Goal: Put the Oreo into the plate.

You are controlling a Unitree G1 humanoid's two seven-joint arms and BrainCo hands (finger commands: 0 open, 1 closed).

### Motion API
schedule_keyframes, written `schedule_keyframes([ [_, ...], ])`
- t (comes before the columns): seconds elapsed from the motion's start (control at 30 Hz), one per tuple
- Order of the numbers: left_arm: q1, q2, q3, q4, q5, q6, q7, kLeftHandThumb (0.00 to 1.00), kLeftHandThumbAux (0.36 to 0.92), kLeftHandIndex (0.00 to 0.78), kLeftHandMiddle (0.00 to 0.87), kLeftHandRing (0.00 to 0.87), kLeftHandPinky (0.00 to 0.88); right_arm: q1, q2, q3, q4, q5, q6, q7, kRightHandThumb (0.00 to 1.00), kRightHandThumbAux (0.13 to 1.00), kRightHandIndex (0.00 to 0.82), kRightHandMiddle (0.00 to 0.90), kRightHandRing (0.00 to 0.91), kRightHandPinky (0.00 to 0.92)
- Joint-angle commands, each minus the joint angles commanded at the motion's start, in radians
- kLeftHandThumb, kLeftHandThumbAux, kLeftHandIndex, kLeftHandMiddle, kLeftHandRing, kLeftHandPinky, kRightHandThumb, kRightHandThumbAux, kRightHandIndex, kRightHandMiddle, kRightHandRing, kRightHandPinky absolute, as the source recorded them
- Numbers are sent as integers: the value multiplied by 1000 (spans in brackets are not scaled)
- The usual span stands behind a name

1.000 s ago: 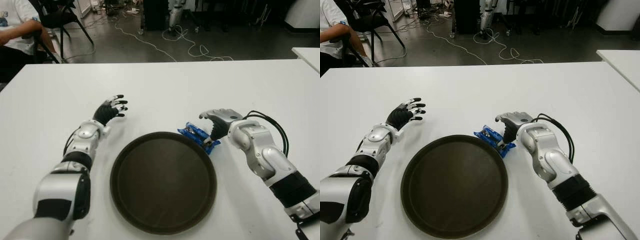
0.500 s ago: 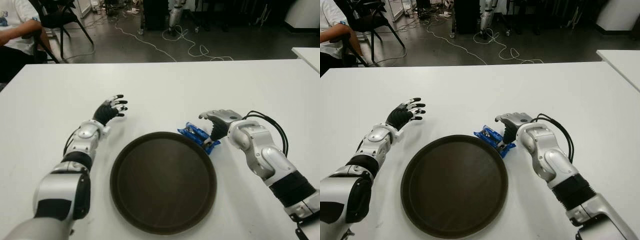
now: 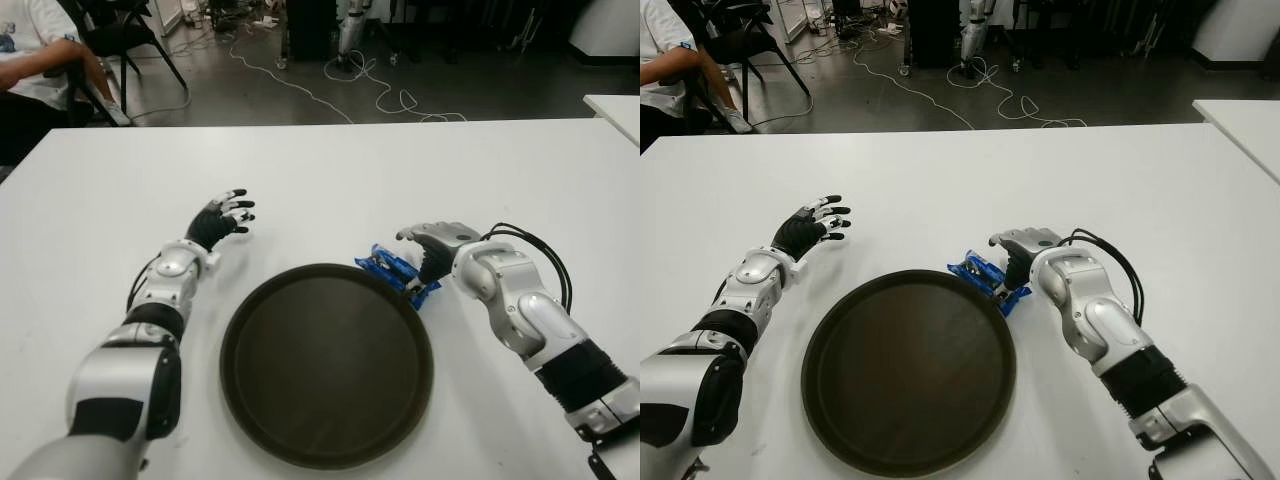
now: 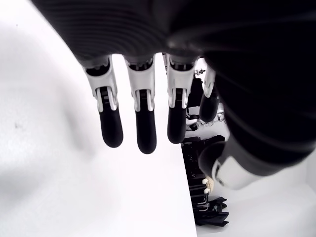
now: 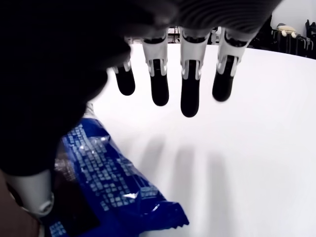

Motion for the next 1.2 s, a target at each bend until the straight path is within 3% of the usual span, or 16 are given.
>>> schedule_keyframes([
  [0.57,-4,-7,11,-1,-10,20,6,0,722,142,216,236,259,3,17,14,19,-4,-5,-18,0,658,168,197,216,223],
  [1.2,-4,-10,8,-3,-6,16,8,0,700,147,218,236,256,-1,29,23,23,4,-8,-22,0,669,158,194,210,214],
])
